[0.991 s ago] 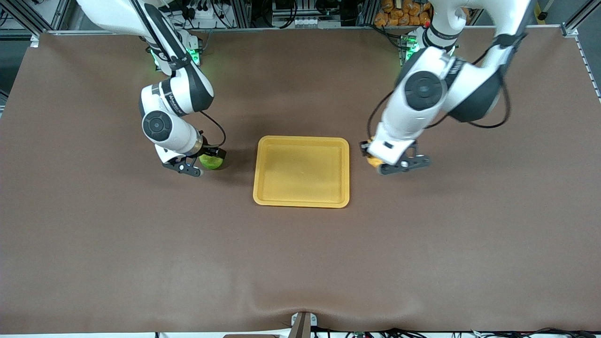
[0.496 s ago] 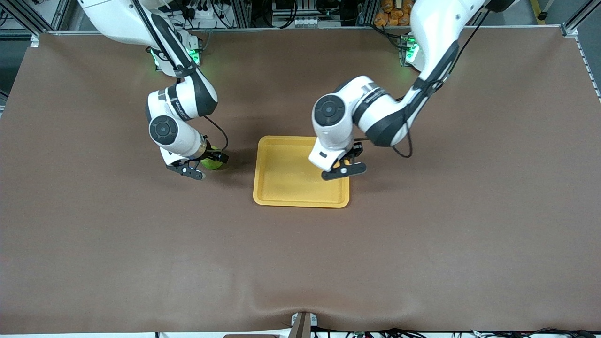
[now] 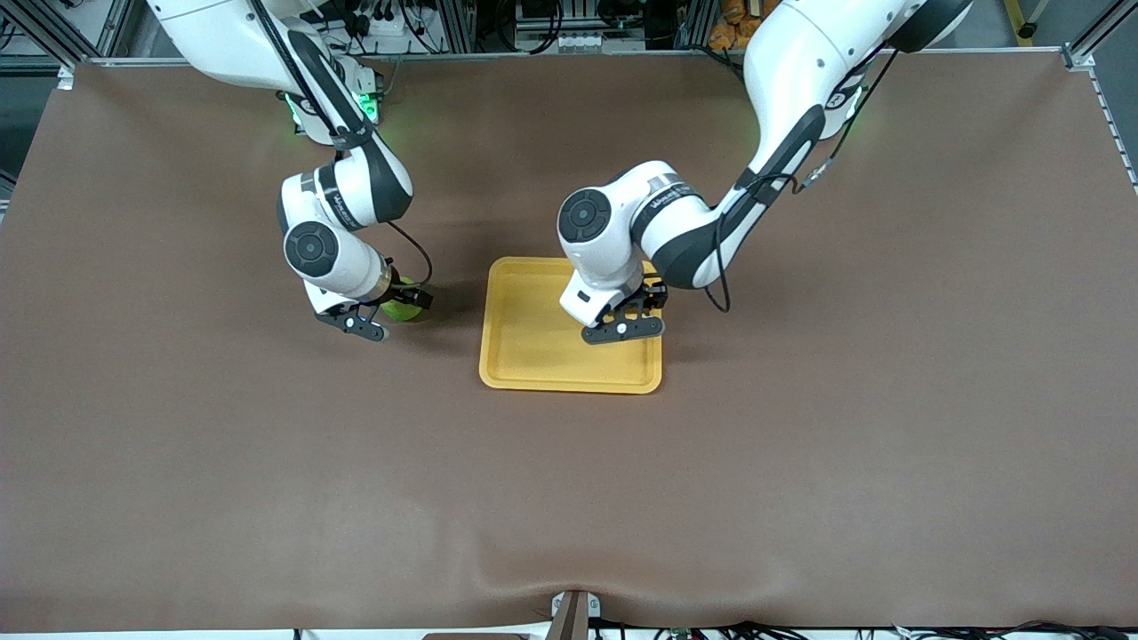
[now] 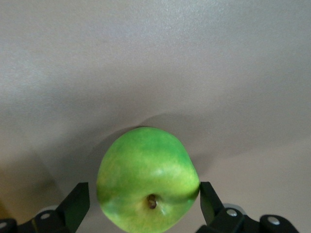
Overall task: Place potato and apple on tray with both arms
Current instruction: 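Lower the potato into the tray and open the left gripper, then carry the apple into the tray while the left gripper withdraws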
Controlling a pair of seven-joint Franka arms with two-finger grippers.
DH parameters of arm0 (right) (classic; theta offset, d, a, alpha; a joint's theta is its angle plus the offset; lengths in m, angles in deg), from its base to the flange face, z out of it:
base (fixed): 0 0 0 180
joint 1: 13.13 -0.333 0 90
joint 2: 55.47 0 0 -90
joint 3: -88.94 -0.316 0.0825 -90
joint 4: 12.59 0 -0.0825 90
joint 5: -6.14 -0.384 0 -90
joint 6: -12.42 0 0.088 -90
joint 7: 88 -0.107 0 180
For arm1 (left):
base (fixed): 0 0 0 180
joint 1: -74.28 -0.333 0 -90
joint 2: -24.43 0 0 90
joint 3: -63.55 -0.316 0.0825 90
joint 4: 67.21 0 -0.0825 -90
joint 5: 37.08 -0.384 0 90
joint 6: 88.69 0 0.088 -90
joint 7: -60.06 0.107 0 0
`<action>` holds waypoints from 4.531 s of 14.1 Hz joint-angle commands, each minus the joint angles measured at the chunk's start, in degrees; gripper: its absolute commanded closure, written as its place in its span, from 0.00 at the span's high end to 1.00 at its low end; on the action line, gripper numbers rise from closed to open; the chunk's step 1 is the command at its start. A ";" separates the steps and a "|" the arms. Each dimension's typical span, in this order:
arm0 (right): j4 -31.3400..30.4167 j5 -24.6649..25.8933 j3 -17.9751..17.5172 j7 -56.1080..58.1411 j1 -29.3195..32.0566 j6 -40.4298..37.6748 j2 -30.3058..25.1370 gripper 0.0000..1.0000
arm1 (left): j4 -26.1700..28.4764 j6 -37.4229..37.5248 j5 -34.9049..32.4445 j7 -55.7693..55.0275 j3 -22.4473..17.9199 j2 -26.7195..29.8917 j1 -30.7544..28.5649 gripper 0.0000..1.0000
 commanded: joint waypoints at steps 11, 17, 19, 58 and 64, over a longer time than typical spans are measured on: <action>3.63 -0.20 -0.01 4.03 2.46 -7.21 -1.73 0.00 | -2.94 -0.41 -8.54 -8.33 -0.82 -6.18 2.50 1.00; 10.76 -0.55 -0.19 3.15 1.76 -14.97 -1.47 0.00 | -6.19 1.78 -2.67 -6.06 -0.55 1.89 -1.88 1.00; 11.64 -0.73 -0.28 2.02 0.45 -14.97 -1.21 0.00 | -6.10 3.36 0.05 -1.41 -0.29 5.93 -6.27 1.00; 39.16 -3.72 -0.01 -26.56 -12.49 -21.21 19.01 1.00 | 4.36 22.00 26.52 56.26 -18.31 43.48 -26.59 1.00; 46.87 -3.63 -0.01 -24.71 -7.65 -32.43 17.16 1.00 | 4.71 25.60 26.53 60.58 -18.48 43.83 -26.68 1.00</action>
